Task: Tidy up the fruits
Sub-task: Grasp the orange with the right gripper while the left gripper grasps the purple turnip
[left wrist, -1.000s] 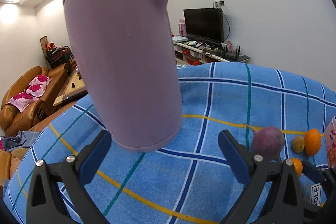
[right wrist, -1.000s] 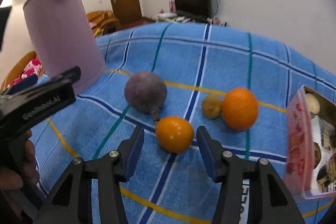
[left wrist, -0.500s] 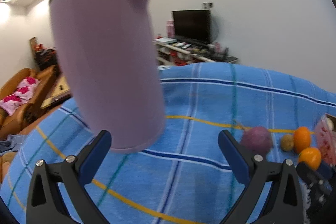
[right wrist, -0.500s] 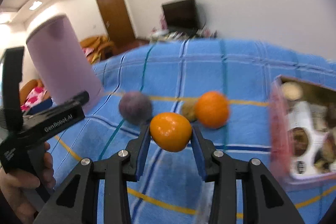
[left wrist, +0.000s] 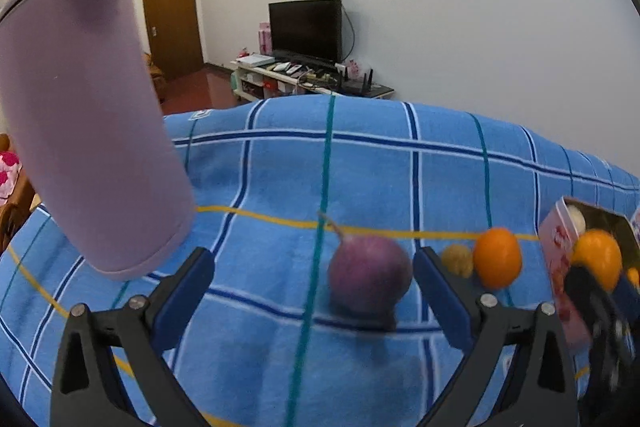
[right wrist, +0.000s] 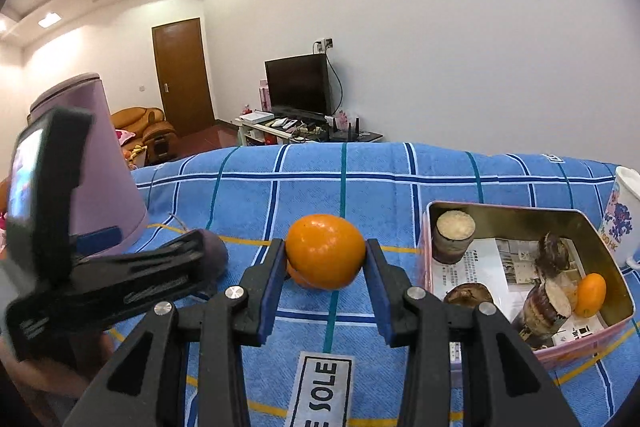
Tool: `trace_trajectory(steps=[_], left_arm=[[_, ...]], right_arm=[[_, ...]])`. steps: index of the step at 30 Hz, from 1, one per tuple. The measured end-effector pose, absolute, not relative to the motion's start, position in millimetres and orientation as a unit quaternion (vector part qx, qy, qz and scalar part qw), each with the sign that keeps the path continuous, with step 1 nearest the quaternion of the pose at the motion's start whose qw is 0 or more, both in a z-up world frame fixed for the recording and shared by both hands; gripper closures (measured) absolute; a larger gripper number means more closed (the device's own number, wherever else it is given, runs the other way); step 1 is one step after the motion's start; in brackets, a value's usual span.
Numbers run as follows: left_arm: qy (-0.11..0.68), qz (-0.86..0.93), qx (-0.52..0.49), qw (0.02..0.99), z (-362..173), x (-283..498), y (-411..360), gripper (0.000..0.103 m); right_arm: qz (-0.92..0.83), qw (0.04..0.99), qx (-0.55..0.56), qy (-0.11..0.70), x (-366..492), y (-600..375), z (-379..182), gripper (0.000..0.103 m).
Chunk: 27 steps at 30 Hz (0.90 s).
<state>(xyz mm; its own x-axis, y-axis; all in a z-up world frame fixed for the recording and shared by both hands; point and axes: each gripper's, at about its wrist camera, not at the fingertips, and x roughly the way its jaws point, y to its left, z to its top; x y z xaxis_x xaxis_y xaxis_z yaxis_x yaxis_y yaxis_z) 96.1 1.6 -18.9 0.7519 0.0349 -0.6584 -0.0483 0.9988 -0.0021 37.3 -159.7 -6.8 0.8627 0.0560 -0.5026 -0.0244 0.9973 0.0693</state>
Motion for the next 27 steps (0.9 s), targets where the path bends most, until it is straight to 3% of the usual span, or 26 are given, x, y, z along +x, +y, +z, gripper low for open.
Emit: trace_trajectory(steps=[5, 14, 18, 27], left_arm=[[0.386, 0.020, -0.022, 0.922, -30.9, 121.7, -12.9, 0.018], [0.417, -0.025, -0.045, 0.908, -47.1, 132.2, -21.3, 0.024], [0.428, -0.038, -0.067, 0.900, -51.2, 138.6, -16.8, 0.049], [0.411, -0.033, -0.102, 0.905, -49.9, 129.1, 0.0, 0.049]], right_arm=[[0.020, 0.966, 0.032, 0.257, 28.6, -165.2, -5.7, 0.062], [0.027, 0.963, 0.033, 0.267, 32.2, -162.6, -9.1, 0.062], [0.025, 0.962, 0.032, 0.269, 33.5, -161.2, -10.1, 0.062], [0.020, 0.964, 0.035, 0.264, 33.2, -161.9, -9.4, 0.062]])
